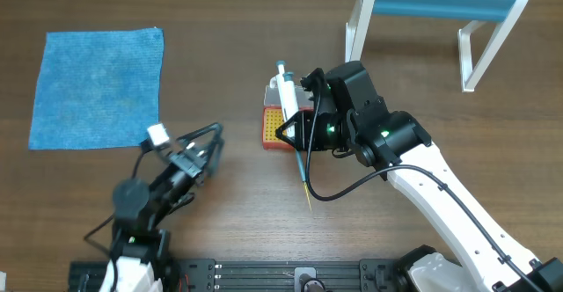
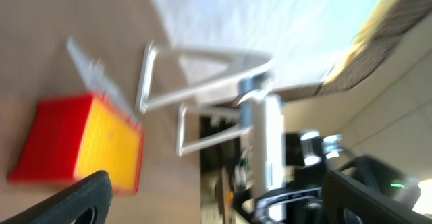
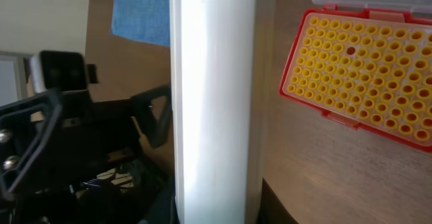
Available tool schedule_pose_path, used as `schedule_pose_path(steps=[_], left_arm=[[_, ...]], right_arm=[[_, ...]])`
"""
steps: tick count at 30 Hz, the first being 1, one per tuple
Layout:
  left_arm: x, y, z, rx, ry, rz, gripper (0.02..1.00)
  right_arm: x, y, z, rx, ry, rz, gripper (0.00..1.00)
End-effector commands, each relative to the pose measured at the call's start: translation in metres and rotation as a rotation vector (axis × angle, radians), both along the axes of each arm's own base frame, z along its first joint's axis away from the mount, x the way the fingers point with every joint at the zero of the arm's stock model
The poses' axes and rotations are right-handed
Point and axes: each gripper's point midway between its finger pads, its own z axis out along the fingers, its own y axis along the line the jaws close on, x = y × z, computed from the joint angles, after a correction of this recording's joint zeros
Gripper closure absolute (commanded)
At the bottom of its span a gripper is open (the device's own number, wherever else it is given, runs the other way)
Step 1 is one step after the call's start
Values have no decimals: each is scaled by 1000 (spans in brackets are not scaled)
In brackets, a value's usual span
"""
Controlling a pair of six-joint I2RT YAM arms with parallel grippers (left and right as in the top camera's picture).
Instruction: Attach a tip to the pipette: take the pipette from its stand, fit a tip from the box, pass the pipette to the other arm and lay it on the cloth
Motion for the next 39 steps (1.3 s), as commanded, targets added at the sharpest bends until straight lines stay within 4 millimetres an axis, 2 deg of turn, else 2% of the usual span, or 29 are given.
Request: schedule_pose_path(steps=[1, 3, 5, 8, 10, 19, 27, 28, 29, 31, 32, 33, 35, 39], left_arm=[[28, -48, 11, 18, 56, -223, 23], [37, -63, 22, 30, -2, -322, 23], [44, -76, 45, 34, -131, -425, 23], [49, -87, 71, 36, -281, -518, 23], [52, -91, 79, 40, -316, -559, 23], [51, -94, 82, 45, -331, -593, 23], [51, -95, 83, 44, -331, -592, 20], [51, -95, 83, 44, -331, -593, 165], [51, -95, 83, 43, -331, -594, 463], [49, -98, 83, 42, -332, -600, 500], [48, -100, 83, 41, -332, -605, 599], [48, -101, 83, 40, -332, -606, 774], [49, -103, 83, 38, -332, -592, 989], [53, -101, 84, 42, -339, -567, 989]], right_arm=[[5, 10, 14, 55, -52, 21, 919], [5, 15, 21, 88, -70, 46, 919], [5, 17, 23, 98, -75, 52, 919], [5, 17, 23, 98, -75, 52, 917], [5, 17, 23, 101, -74, 54, 919], [-11, 26, 33, 179, -34, 133, 919], [-16, 29, 36, 206, -18, 160, 919], [-18, 29, 37, 213, -15, 168, 919], [-20, 30, 39, 223, -8, 178, 917], [-22, 31, 40, 234, -2, 189, 919], [-22, 31, 40, 234, -3, 188, 919], [-22, 31, 40, 233, -3, 188, 921], [-22, 31, 40, 233, -3, 188, 921], [-22, 31, 40, 233, -3, 188, 919]])
